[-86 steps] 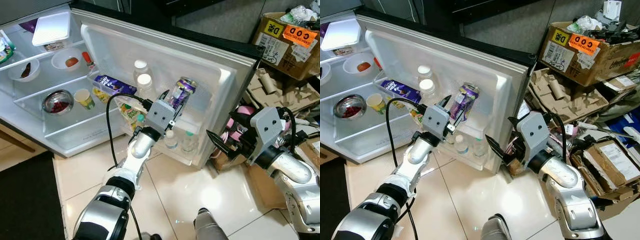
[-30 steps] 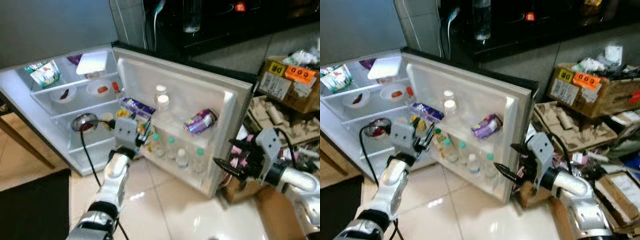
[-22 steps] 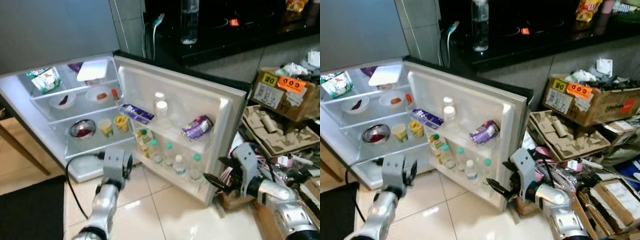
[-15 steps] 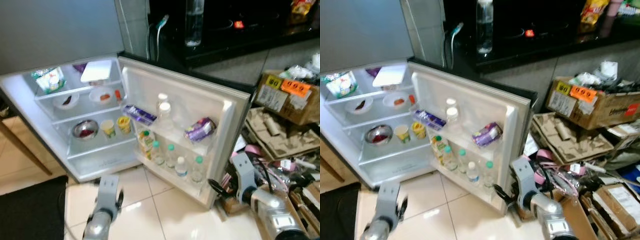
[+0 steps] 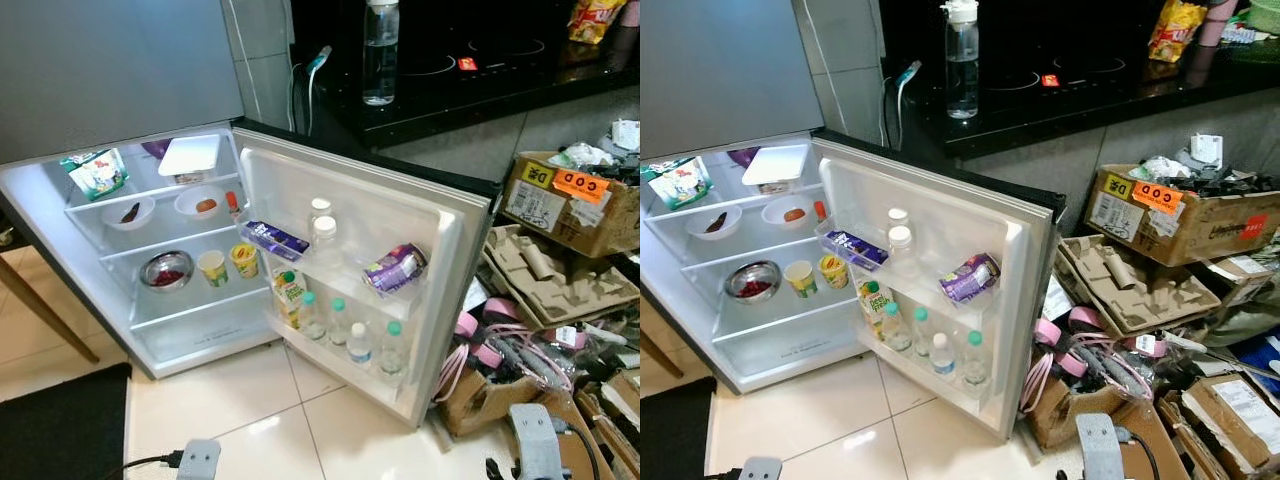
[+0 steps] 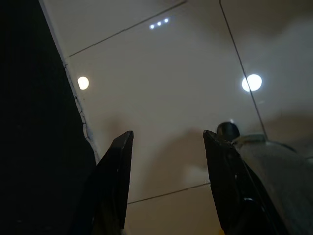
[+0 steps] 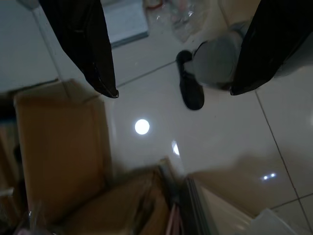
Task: Restocking fridge
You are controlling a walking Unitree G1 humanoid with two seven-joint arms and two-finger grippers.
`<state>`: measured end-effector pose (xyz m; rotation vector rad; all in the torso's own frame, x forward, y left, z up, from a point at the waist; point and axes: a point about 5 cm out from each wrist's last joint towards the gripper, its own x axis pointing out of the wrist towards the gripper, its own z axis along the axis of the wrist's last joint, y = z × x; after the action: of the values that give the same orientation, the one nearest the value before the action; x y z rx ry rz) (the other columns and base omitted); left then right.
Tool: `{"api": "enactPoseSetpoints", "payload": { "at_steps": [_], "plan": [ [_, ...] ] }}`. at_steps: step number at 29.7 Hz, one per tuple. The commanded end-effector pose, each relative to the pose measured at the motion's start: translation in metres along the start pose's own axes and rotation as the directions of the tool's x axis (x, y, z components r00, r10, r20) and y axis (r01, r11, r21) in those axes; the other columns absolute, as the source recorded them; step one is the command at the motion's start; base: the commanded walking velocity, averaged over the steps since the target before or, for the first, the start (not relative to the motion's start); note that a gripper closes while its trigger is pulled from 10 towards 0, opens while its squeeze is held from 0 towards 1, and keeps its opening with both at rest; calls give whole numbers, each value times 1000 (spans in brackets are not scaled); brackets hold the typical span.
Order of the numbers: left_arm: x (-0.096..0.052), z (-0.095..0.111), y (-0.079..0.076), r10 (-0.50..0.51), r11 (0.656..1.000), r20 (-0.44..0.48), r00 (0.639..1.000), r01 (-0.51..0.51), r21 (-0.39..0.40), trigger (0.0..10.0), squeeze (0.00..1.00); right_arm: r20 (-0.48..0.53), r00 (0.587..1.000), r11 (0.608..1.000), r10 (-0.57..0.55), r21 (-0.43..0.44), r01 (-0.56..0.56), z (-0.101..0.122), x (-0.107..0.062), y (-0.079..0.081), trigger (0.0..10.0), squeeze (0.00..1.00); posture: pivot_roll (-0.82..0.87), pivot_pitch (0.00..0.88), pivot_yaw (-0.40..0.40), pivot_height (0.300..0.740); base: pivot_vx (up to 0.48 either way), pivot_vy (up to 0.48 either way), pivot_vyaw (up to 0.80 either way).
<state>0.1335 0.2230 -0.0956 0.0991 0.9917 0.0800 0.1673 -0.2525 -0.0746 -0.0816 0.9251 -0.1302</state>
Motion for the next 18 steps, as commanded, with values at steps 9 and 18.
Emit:
{"api": "enactPoseSetpoints", "payload": {
  "at_steps": [9,18],
  "plan": [
    [1,1,6,10,1000,-22,1000,-11,-18,10000,0,-120,992,998,35,-47,-41,-27,-4,7,10000,0,-149,0,38,740,0,0,350],
    [3,10,7,1,1000,-11,1000,-1,2,10000,0,-154,987,998,52,-14,-55,-35,-5,16,10000,0,-125,0,37,740,0,0,783]
  ]
}}
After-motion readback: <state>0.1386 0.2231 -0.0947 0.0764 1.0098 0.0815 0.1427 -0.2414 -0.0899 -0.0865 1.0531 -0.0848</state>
